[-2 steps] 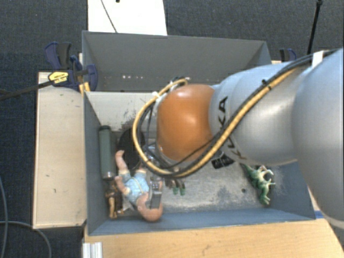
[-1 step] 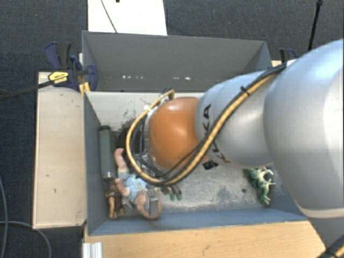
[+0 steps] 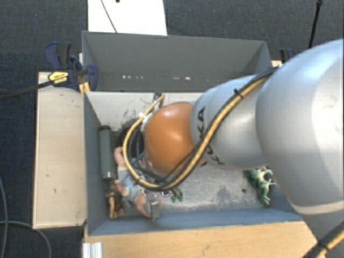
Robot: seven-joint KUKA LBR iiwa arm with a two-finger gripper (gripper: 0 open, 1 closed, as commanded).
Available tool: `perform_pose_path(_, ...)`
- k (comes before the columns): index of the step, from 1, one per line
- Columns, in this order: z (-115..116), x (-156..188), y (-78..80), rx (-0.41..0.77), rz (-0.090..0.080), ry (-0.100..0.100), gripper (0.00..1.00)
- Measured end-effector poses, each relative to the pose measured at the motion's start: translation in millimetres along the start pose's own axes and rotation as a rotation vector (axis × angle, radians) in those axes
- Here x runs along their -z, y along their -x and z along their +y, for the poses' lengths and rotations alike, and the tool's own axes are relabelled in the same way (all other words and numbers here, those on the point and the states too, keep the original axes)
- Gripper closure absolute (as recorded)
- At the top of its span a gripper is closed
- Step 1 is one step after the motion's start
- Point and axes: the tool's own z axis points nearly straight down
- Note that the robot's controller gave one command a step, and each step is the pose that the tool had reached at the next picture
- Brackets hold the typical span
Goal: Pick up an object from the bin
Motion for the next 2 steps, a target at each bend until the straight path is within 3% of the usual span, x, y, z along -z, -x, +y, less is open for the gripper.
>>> perform_pose_path(1,9,29,-1.7,-0.004,-0.001,0.002,0.00)
perform_pose_path(2,-7,-19,-2.1,-0.114,0.006,0.003,0.00)
